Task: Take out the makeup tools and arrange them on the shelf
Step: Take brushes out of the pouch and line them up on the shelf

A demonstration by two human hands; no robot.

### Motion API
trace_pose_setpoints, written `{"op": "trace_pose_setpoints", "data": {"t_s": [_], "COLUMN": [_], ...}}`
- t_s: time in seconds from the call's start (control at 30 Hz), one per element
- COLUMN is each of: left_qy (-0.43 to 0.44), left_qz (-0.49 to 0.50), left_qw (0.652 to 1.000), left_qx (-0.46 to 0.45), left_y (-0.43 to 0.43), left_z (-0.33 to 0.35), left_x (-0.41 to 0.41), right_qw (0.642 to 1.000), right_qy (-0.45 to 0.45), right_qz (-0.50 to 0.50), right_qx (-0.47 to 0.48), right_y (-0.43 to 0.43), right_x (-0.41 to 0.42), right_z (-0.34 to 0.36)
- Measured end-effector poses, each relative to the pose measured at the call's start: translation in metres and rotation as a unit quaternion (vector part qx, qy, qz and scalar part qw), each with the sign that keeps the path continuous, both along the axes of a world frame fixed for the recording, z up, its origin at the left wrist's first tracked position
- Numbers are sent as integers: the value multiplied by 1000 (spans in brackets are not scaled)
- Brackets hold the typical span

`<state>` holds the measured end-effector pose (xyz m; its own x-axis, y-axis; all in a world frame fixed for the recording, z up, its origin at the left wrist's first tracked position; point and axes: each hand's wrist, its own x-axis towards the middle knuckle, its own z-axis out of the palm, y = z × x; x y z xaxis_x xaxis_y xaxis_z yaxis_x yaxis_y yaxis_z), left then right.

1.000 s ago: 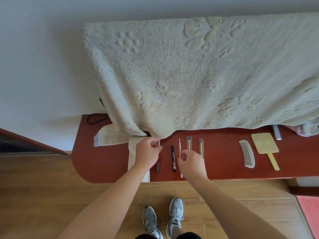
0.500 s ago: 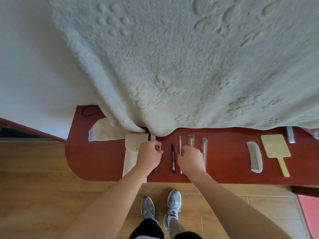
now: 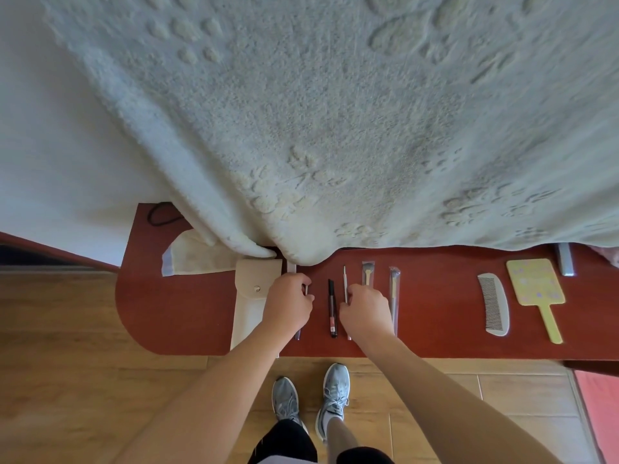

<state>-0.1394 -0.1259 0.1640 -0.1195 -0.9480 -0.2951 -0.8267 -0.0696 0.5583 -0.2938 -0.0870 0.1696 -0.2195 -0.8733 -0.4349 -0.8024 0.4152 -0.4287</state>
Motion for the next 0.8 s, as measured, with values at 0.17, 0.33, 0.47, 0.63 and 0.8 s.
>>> {"op": "trace_pose_setpoints", "data": {"t_s": [0.17, 0.33, 0.47, 0.63, 0.8], "left_qy": [-4, -9, -10, -12, -17], "left_qz": [-4, -4, -9, -6, -11], "left_qw": [1000, 1000, 1000, 1000, 1000], "left_qx": [0, 12, 12, 1, -8], "left_y": [0, -2, 0, 3, 5], "left_z": [-3, -2, 2, 11, 27], "left_x": [0, -1, 0, 3, 8], "right_qw": [1000, 1000, 1000, 1000, 998], "right_qy": [5, 11, 8, -9, -9], "right_qz": [5, 10, 10, -1, 13], "right_qx": [-2, 0, -6, -30, -54], "right_y": [1, 2, 3, 6, 7], "right_x": [1, 3, 2, -2, -6], "right_z": [-2, -2, 1, 7, 16]}}
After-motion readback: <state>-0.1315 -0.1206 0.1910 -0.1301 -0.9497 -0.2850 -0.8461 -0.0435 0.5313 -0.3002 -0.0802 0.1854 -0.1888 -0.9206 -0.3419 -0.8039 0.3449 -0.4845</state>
